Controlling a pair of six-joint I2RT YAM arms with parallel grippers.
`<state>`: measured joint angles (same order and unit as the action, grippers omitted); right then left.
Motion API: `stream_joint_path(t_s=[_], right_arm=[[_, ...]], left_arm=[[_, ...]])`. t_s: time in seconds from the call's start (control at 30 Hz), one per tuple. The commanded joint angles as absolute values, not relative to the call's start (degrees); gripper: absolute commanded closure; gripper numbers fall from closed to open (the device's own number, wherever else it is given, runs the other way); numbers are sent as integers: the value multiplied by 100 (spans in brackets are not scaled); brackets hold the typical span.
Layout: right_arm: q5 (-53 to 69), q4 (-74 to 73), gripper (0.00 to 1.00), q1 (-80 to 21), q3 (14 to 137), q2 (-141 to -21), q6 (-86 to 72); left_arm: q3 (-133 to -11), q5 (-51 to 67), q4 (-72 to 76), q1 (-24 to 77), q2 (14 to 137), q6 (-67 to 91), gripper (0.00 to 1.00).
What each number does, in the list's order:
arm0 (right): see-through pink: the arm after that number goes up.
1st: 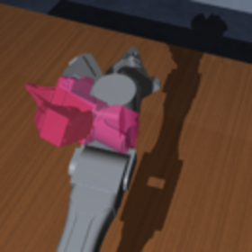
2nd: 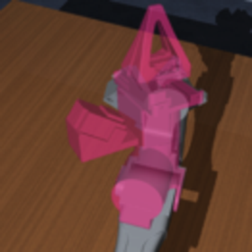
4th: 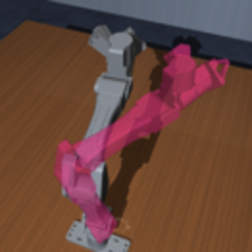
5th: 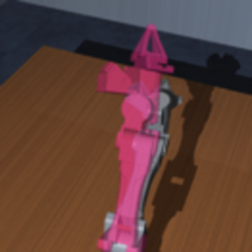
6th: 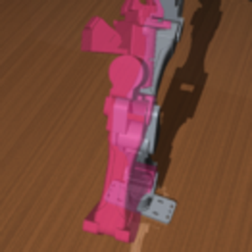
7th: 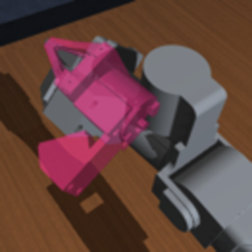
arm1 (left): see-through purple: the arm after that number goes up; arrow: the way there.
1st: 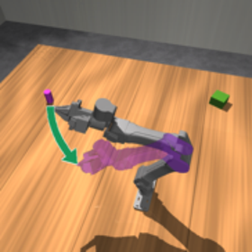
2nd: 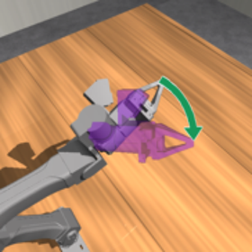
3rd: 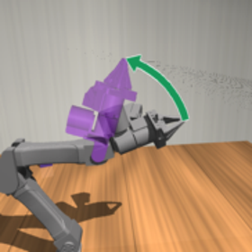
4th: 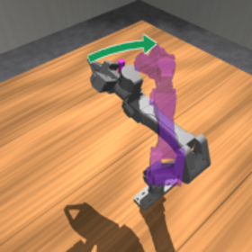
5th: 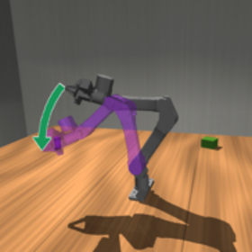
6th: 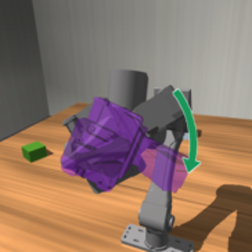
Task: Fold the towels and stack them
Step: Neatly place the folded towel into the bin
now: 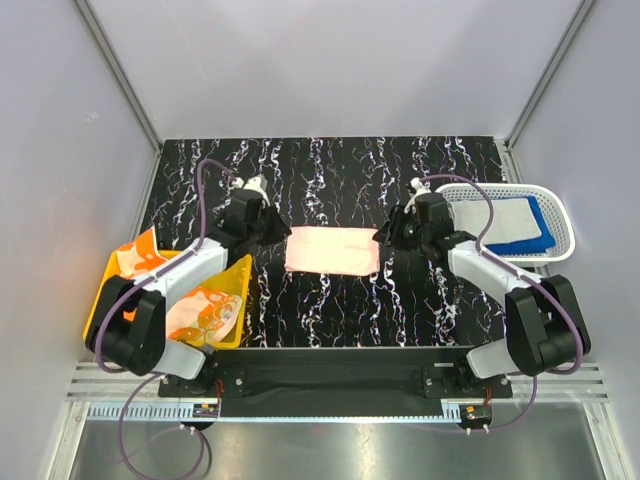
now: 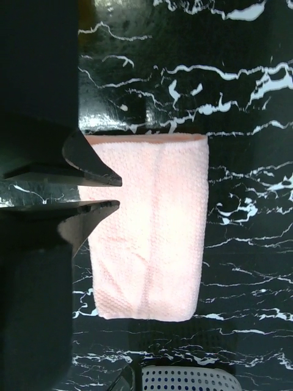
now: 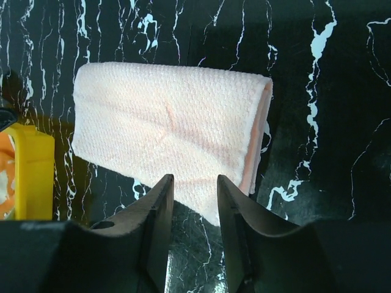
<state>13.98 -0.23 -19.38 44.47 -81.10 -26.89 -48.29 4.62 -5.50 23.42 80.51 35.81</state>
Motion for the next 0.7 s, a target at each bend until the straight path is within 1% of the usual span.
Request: stream_joint_path(t_s=[0.0,0.27,0.37,0.6,0.67], right_arm=[[1161,-342,59,-2100,4842,-8348,-2830],[932,-606,62,-2153,4958,-8851,-2883],[870,-554,60,-2153,4870,-8851,-2883],[923,-650,56,-2171,4992,-8957,-2918],[958,-677,54,-2171,4835,-8842,-2970]], left_arm=[[-5238,309,-764,2574,8358,3507,82],[-5405,62,-1116,2786,8815,3665,83],[-5449,-122,-1248,2786,8868,3612,77],[-5511,-263,-1520,2777,8886,3577,74],[-5485,-360,-1722,2777,8755,3542,68]])
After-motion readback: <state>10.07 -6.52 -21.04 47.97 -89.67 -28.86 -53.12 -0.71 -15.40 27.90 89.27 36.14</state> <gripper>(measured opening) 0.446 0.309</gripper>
